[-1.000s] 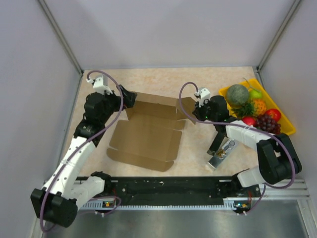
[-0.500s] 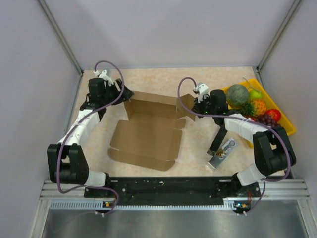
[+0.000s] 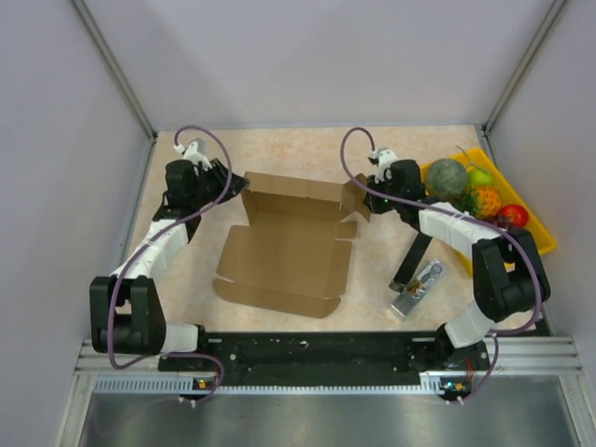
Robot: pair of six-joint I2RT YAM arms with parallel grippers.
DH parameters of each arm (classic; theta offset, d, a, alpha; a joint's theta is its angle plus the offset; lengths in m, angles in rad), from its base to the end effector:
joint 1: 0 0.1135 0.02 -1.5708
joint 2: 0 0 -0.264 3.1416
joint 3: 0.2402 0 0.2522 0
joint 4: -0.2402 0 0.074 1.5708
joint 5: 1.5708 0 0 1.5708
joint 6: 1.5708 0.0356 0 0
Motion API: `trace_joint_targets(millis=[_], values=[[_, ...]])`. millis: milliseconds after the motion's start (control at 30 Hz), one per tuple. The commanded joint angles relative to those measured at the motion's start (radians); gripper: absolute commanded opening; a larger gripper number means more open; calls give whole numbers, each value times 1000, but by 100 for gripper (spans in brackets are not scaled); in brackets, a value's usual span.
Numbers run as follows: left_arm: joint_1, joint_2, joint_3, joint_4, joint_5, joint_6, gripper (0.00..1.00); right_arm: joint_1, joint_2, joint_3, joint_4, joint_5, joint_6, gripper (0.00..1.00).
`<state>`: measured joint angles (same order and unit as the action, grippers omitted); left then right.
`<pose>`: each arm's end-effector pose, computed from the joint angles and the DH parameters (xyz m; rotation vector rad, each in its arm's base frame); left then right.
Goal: Fold the paper box
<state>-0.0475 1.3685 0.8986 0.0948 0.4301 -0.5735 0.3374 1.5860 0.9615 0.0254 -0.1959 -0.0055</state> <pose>0.3104 -0.0296 0.2757 -0.2302 1.9876 -0.8234 0.3259 0.1217 0.2215 -0.4838 2.1305 0.4018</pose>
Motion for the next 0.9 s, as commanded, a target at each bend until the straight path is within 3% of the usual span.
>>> trace_joint_targets(millis=[0, 233, 333, 400, 567, 667, 867], values=[[-8, -16, -59, 37, 15, -19, 32, -1, -101, -10, -128, 148, 189, 23], [-8, -32, -69, 42, -4, -25, 29, 3, -292, -98, -306, 177, 317, 57], [-8, -28, -63, 37, 7, -29, 27, 6, -378, -187, -283, 129, 409, 60], [-8, -25, -61, 37, 13, -29, 27, 17, -477, -289, -217, 90, 528, 61], [-8, -31, -64, 33, 10, -29, 27, 77, -563, -568, 284, 67, 808, 63], [-8, -31, -58, 23, 15, -28, 27, 78, -479, -590, 401, 98, 894, 63], [-8, -39, -63, 13, 15, -22, 27, 75, -238, -540, 566, 81, 885, 59]])
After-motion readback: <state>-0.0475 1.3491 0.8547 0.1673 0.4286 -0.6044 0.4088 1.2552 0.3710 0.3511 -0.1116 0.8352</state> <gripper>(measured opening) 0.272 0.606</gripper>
